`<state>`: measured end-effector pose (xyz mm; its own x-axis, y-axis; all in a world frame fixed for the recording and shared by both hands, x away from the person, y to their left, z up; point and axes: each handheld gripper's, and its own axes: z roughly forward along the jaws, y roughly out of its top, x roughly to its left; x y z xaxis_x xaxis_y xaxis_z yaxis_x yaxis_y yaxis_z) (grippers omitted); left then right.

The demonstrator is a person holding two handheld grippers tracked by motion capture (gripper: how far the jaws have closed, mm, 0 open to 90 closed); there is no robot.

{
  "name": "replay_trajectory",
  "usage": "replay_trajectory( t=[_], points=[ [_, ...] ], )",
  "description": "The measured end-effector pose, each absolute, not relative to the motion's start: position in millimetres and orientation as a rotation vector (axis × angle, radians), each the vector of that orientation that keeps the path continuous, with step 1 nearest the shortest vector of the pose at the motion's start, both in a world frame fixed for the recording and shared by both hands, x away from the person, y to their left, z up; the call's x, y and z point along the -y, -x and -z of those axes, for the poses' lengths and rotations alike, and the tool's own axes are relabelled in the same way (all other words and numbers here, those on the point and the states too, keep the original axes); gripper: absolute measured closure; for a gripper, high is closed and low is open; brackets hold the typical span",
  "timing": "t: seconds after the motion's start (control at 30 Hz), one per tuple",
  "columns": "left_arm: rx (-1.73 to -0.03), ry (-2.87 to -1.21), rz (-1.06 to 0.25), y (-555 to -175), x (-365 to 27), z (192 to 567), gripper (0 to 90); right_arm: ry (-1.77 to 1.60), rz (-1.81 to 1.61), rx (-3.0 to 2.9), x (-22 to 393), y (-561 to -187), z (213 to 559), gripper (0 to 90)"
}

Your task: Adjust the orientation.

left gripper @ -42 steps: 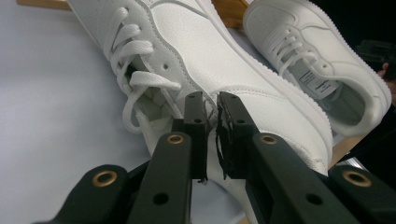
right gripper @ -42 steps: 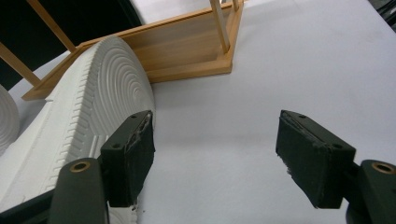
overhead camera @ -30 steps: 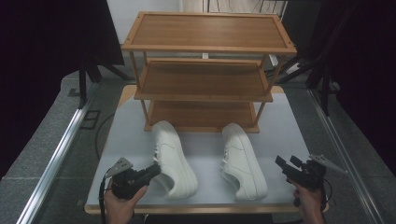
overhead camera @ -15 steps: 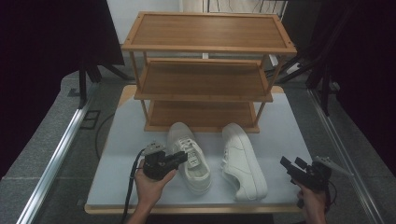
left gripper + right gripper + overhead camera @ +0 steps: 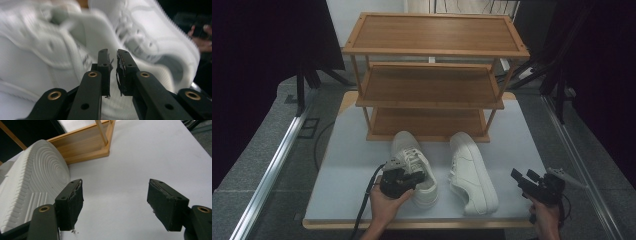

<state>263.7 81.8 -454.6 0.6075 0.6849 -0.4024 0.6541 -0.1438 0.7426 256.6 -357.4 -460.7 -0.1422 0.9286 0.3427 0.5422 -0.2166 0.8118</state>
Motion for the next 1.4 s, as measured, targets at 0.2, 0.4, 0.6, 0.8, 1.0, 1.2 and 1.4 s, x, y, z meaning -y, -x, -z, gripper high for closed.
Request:
replay_trajectory(
  t=[0.2,0.4,0.6,0.8,1.0,1.2,1.4],
  points=[
    [-1.079,-1.842,-0.039,-264,-86,456,86.1,-1.736,-1.313,-1.646,357,-256,461,29.0],
    [-1.089,-1.849,-0.024,-265,-91,456,89.3,-1.74,-1.312,-1.653,355,-257,461,29.0],
    [-1.098,-1.862,-0.019,-264,-97,454,89.1,-1.742,-1.315,-1.65,356,-257,461,29.1],
    [-1.122,-1.84,-0.009,-264,-114,454,88.1,-1.749,-1.337,-1.654,356,-257,460,29.3],
    [-1.164,-1.818,-0.043,-263,-132,454,88.2,-1.732,-1.334,-1.671,352,-257,459,29.3],
    [-1.199,-1.774,-0.037,-265,-156,454,87.7,-1.714,-1.334,-1.69,346,-258,457,29.5],
    [-1.165,-1.759,-0.028,-261,-154,452,79.7,-1.626,-1.295,-1.72,335,-255,452,35.7]
  ],
)
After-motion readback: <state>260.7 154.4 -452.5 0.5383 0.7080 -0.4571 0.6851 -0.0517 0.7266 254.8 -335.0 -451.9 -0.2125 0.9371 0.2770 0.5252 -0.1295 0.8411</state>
